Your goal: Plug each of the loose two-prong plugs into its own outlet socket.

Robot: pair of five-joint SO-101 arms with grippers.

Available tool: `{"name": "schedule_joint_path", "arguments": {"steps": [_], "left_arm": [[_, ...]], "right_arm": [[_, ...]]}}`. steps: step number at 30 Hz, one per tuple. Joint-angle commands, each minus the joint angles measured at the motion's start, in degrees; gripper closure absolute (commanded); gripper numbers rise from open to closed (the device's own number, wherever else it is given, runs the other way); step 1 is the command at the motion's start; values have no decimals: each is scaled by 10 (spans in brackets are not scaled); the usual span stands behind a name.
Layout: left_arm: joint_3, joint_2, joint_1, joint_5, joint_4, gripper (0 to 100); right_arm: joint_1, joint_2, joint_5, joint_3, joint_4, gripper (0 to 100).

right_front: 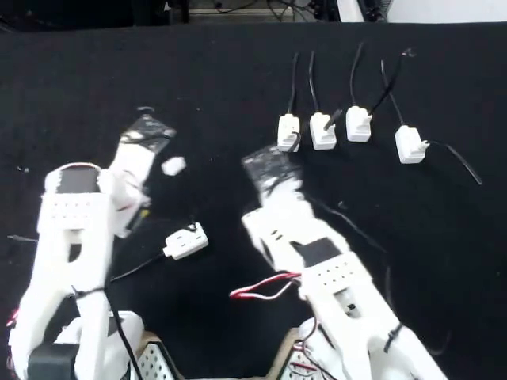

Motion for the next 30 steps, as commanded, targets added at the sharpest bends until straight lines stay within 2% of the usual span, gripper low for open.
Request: {"name": "schedule_joint_path", "arguments": {"steps": [1,5,12,16,19,26,30], "left_arm": [[-54,-33,108,54,13,968],[-87,-5,189,85,11,968],[-168,98,307,135,-3,954],[-198,171,314,207,-33,847],[-217,209,314,222,-31,769],[-225,207,313,222,-30,770],[-225,161,290,215,4,770]], "right_arm": [[55,-61,-68,-44,58,850],[93,-134,-88,-7,48,850],[96,-282,-88,61,46,850],[96,-364,-86,95,52,850],[97,-421,-85,103,84,850],[93,-506,-85,131,110,850],[93,-513,-88,134,113,850]]}}
